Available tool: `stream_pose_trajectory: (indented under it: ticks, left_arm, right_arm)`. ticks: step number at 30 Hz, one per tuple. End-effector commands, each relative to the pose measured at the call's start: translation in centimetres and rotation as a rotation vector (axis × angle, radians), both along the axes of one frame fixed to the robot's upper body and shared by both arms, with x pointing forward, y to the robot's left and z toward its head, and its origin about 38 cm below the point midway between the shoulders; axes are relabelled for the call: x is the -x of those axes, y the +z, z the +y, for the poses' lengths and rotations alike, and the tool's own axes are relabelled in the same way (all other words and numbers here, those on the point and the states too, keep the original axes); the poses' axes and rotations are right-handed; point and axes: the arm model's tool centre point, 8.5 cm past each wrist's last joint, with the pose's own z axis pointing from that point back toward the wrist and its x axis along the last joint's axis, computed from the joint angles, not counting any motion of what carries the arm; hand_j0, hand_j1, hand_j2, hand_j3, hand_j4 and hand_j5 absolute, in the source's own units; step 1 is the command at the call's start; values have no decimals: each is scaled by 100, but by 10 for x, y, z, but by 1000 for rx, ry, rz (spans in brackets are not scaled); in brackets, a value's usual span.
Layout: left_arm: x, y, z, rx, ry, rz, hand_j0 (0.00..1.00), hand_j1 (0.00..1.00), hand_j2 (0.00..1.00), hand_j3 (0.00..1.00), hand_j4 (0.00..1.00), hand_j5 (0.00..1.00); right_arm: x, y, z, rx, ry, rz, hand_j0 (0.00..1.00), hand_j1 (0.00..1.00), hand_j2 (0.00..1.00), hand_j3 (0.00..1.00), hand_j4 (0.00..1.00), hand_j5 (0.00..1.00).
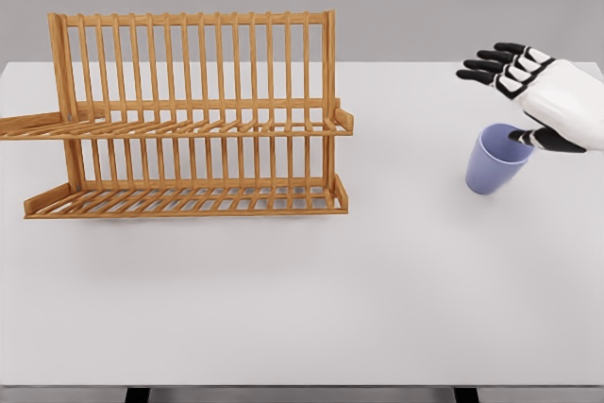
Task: Right arm put cup on second shelf
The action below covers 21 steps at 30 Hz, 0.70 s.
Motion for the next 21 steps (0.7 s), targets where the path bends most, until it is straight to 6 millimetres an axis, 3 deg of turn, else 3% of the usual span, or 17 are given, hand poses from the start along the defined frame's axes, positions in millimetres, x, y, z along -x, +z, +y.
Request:
stream_pose_trajectory:
  ticks: [1,4,8,12,21]
  left_arm:
    - [0,0,0,-1,0,0,100,100,100,100,100,100]
    - [0,0,0,-1,-2,1,100,100,100,100,100,100]
    - [0,0,0,-1,0,0,100,100,100,100,100,100]
    - [0,0,0,-1,0,0,100,100,100,100,100,100]
    - [0,0,0,-1,0,0,100,100,100,100,100,100]
  right_arm:
    - [-1,2,-3,-6,-8,-1,100,100,100,100,100,100]
    - [0,2,-3,-6,-8,1,100,100,100,100,100,100]
    - [3,11,-21,8,-67,-4,100,100,100,100,100,100]
    - [6,2,-29,-147,-17,181,100,100,100,100,100,100]
    - [14,-3,-41,-344,72,355,100,100,100,100,100,100]
